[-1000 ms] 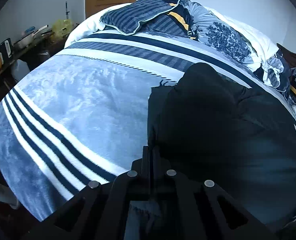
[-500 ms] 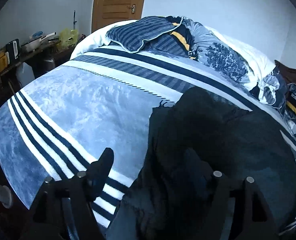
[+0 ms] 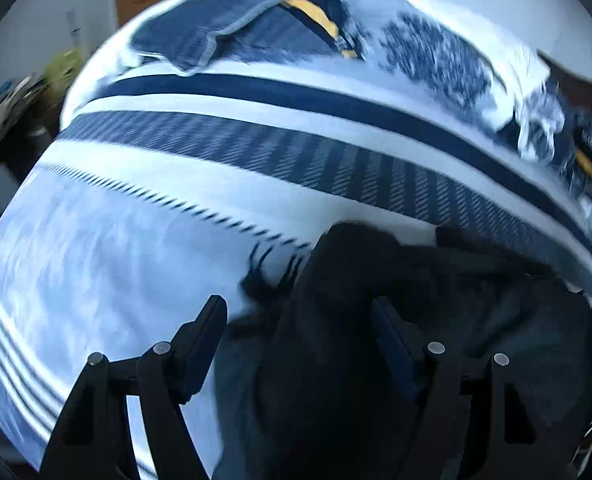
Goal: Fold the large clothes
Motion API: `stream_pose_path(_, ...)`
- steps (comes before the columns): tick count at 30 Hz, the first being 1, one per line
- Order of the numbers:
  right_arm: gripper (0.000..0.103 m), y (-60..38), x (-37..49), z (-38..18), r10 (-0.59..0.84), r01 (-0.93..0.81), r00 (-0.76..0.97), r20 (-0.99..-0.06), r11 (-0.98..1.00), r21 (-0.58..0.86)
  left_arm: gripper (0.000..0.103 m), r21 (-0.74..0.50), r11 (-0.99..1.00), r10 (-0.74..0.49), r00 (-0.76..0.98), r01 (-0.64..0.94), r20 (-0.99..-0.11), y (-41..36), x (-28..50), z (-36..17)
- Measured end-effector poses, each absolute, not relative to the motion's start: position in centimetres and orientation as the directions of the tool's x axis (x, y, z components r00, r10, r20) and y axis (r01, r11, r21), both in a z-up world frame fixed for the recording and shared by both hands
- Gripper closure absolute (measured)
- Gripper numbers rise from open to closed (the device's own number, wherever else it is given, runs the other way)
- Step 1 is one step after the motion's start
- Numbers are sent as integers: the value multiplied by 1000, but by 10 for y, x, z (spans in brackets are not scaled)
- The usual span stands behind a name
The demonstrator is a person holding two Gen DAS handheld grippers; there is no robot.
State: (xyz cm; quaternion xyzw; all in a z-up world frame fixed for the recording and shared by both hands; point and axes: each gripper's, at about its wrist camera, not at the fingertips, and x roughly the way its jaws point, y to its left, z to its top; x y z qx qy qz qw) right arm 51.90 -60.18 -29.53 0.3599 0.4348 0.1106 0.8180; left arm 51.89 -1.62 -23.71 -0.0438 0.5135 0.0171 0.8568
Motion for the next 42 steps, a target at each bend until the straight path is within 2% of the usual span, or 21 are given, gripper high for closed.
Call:
stream_pose_path(2, 27, -596, 543, -313, 519, 136, 536, -665, 725, 675, 37, -71, 995, -34, 451, -66, -892, -20, 535, -248)
stream_pose_path(3, 31, -592, 548, -320, 524, 126, 517, -677, 736, 666, 59, -76, 996, -44, 440, -54, -897, -22, 538, -252)
stream_pose_path(4, 44, -587, 551, -329, 532, 100, 499, -684, 749, 656, 68, -80, 996, -53, 415, -46, -908, -23, 541, -256)
stream_pose_path(6, 62, -587, 555, -341, 510, 139, 462, -726, 767, 627, 69, -126, 991, -101, 403, -35, -909, -28, 541, -254)
stream_pose_path(8, 62, -596, 554, -333, 552, 125, 502, -665, 715, 688, 65, -135, 991, -124, 465, 9, -877, -39, 538, -234)
stream_pose_path(9, 61, -598, 554, -322, 561, 97, 525, -640, 707, 700, 46, -119, 992, -118, 499, 31, -858, -48, 539, -221)
stream_pose_path(10, 44, -598, 556, -308, 562, 69, 543, -624, 711, 700, 23, -100, 994, -105, 524, 37, -845, -56, 542, -212)
stream_pose_path(11, 32, -595, 560, -290, 563, 25, 562, -606, 721, 693, 17, -83, 996, -89, 546, 36, -833, -68, 547, -202)
stream_pose_path(12, 21, -591, 564, -277, 566, -16, 574, -591, 730, 683, 16, -81, 996, -93, 546, 46, -833, -77, 554, -198)
stream_pose_path(14, 21, -575, 577, -257, 612, -105, 544, -574, 728, 677, 16, -95, 991, -128, 499, 90, -857, -101, 574, -197)
stream_pose_path(17, 21, -548, 607, -272, 744, -166, 418, -521, 627, 761, 16, -70, 987, -124, 413, 143, -902, -144, 607, -217)
stream_pose_path(21, 21, -521, 633, -335, 743, -49, 272, -612, 646, 762, 16, -57, 987, -90, 227, 148, -970, -174, 645, -277)
stream_pose_path(25, 27, -501, 640, -358, 760, -28, 211, -615, 634, 773, 17, -126, 985, -147, 185, 121, -972, -177, 650, -305)
stream_pose_path(26, 28, -495, 640, -357, 751, -46, 206, -627, 647, 761, 21, -153, 982, -172, 192, 110, -966, -177, 648, -307)
stream_pose_path(27, 42, -489, 640, -355, 740, -63, 205, -640, 663, 746, 35, -165, 980, -184, 192, 111, -964, -178, 647, -309)
stream_pose_path(28, 51, -484, 640, -356, 706, -66, 214, -675, 700, 711, 56, -174, 978, -195, 196, 116, -961, -178, 641, -308)
stream_pose_path(29, 55, -477, 638, -358, 696, -71, 215, -685, 711, 700, 65, -179, 976, -202, 207, 126, -957, -179, 637, -305)
stream_pose_path(31, 68, -476, 637, -356, 694, -87, 213, -688, 715, 694, 92, -150, 977, -184, 239, 154, -953, -185, 628, -294)
stream_pose_path(34, 77, -482, 635, -330, 714, -128, 290, -637, 689, 713, 94, -184, 971, -226, 336, 153, -915, -190, 625, -254)
stream_pose_path(39, 79, -503, 625, -270, 678, -190, 502, -537, 693, 696, 94, -208, 965, -260, 509, 157, -820, -202, 638, -199)
stream_pose_path(42, 78, -508, 622, -255, 630, -202, 594, -501, 719, 665, 93, -171, 970, -237, 528, 170, -815, -205, 657, -205)
